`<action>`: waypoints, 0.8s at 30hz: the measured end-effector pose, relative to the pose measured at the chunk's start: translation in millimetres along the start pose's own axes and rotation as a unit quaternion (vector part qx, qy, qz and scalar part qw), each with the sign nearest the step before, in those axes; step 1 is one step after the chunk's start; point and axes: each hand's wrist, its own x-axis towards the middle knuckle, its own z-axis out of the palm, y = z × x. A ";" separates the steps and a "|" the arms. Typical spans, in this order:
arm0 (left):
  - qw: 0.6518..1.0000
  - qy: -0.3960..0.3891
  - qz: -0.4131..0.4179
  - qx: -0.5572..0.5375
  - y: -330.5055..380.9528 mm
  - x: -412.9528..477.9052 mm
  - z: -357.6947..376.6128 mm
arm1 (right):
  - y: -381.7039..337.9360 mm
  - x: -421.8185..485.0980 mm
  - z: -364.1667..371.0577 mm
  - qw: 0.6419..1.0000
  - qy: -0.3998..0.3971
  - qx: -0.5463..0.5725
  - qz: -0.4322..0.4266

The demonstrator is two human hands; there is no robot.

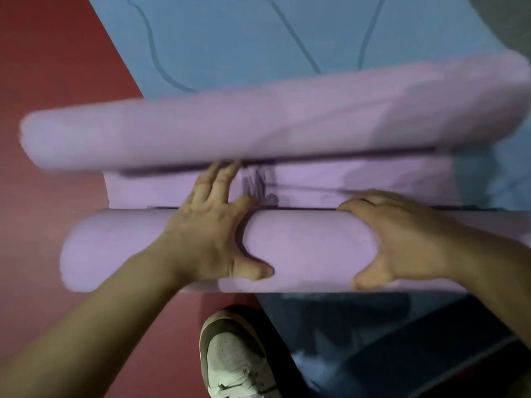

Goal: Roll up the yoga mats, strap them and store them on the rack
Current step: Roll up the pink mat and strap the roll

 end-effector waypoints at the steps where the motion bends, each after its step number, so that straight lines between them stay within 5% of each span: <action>1: 1.000 -0.002 -0.009 -0.019 -2.9 5.0 -3.4 | 3.0 2.8 -1.7 1.000 -0.002 0.010 -0.004; 7: 0.990 0.106 -0.041 -0.089 -17.5 27.5 -18.0 | 12.4 0.1 -25.2 0.986 0.143 0.082 -0.012; 11: 0.982 0.150 -0.060 -0.100 -23.5 38.2 -17.0 | 2.4 -9.7 -21.0 0.971 0.236 0.032 -0.024; 17: 0.972 0.191 -0.093 -0.105 -21.2 42.6 -21.4 | -25.9 -16.6 14.6 0.969 0.218 -0.110 0.030; 24: 0.966 0.254 -0.044 -0.024 -9.6 37.2 -17.8 | -15.8 15.3 -2.4 0.966 0.239 -0.093 0.038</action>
